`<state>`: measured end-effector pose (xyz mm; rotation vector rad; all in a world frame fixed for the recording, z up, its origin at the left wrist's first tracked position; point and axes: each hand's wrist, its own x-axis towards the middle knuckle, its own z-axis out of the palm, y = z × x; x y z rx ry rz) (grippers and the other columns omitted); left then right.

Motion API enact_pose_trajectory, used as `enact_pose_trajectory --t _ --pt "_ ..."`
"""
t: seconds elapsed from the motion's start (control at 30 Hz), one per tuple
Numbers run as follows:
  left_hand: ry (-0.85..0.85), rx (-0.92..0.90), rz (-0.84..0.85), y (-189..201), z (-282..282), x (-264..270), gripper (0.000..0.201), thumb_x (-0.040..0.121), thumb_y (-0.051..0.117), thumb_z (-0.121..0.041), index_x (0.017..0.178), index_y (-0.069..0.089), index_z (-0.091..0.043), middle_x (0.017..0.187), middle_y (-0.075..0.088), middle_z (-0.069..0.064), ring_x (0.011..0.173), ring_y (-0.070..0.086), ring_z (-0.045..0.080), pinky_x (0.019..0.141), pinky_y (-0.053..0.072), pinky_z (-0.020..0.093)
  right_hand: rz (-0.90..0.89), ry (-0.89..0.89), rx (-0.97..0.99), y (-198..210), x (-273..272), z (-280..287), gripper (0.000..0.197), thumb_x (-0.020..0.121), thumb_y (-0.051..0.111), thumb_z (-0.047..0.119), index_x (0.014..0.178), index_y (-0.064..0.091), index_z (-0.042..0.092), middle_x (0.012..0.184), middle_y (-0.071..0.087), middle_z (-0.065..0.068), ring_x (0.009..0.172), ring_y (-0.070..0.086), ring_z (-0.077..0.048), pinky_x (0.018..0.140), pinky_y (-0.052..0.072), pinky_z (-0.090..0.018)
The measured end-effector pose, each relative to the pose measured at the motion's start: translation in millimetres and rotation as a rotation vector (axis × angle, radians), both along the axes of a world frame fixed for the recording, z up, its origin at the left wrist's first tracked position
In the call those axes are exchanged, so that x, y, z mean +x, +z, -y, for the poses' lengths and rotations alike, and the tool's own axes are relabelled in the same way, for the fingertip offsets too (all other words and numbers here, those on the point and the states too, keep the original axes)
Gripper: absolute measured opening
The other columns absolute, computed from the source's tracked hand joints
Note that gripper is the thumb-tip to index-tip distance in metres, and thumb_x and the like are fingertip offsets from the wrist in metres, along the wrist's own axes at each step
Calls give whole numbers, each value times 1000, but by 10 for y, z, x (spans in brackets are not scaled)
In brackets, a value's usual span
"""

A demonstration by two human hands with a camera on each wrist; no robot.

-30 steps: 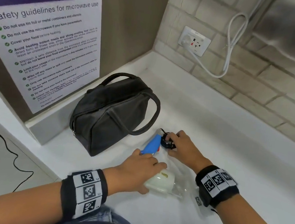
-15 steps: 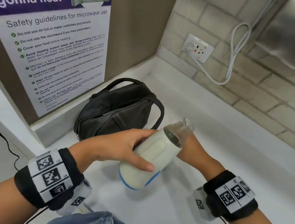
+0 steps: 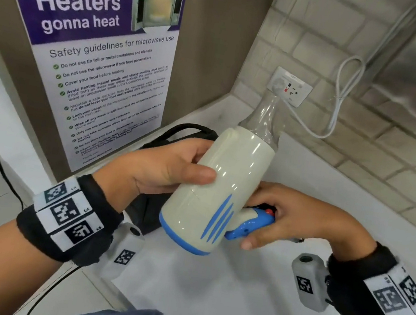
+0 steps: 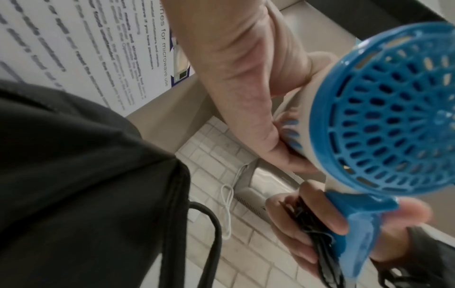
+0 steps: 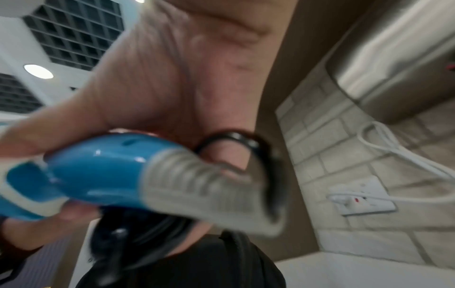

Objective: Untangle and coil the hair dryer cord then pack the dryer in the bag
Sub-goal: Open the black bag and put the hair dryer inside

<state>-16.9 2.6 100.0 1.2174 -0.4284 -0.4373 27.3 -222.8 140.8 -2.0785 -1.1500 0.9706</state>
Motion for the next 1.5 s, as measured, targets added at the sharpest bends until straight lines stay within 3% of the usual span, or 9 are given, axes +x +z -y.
enact_pose_trajectory --t 0.17,0.3,0.47,0.67,0.8,0.93,1.07,1.33,1.5 --pt "325 -5 45 1 -149 30 80 55 77 -59 115 60 -10 105 71 3 95 68 17 84 55 29 356 -101 5 45 149 -111 32 66 79 47 94 71 34 99 58 -6 92 58 -17 82 51 -42" --pt "802 430 219 -227 -384 147 33 91 53 -38 115 62 -16 109 69 -4 103 63 6 99 47 32 777 -213 -53 155 348 -226 38 65 69 59 96 69 36 85 48 0 77 50 -15 67 50 -41" --pt "704 1031 225 -565 -599 118 42 86 62 -34 126 53 -23 122 61 -5 107 56 10 89 43 25 1235 -259 -59 105 541 -483 33 69 75 49 90 71 24 83 43 -5 76 46 -24 55 34 -28" --pt "899 719 8 -770 -667 180 10 91 54 -36 98 56 -29 92 67 1 88 63 24 80 52 41 1502 -23 -137 -117 509 -862 19 68 74 36 82 70 24 87 51 -8 84 51 -32 65 34 -35" --pt "908 491 -20 -708 -605 180 5 95 50 -29 93 54 -28 83 63 -4 77 62 12 69 48 28 1422 199 -286 -298 404 -1105 18 56 78 26 73 70 28 87 53 -4 81 53 -29 63 37 -33" --pt "946 401 -42 -742 -597 199 10 94 51 -25 89 55 -33 81 62 -6 74 59 10 69 45 27 1142 342 -425 -486 450 -1245 35 71 74 31 105 68 24 109 48 -6 101 45 -27 68 29 -30" --pt "960 337 -69 -764 -581 176 8 89 55 -31 86 57 -38 83 64 -5 79 60 15 84 49 42 927 364 -456 -694 578 -1311 40 72 74 29 110 65 21 114 45 -7 106 41 -25 69 33 -29" --pt "901 379 -35 -732 -534 140 10 94 51 -21 98 57 -28 92 66 -1 88 62 13 93 50 41 720 350 -443 -1128 669 -1520 45 71 78 20 113 65 9 130 48 -13 121 41 -30 103 30 -32" --pt "906 459 -17 -745 -581 114 17 92 54 -24 109 56 -23 106 67 3 96 66 18 94 51 45 656 264 -397 -1276 737 -1453 41 72 75 18 111 66 8 125 49 -12 117 45 -27 101 36 -32"
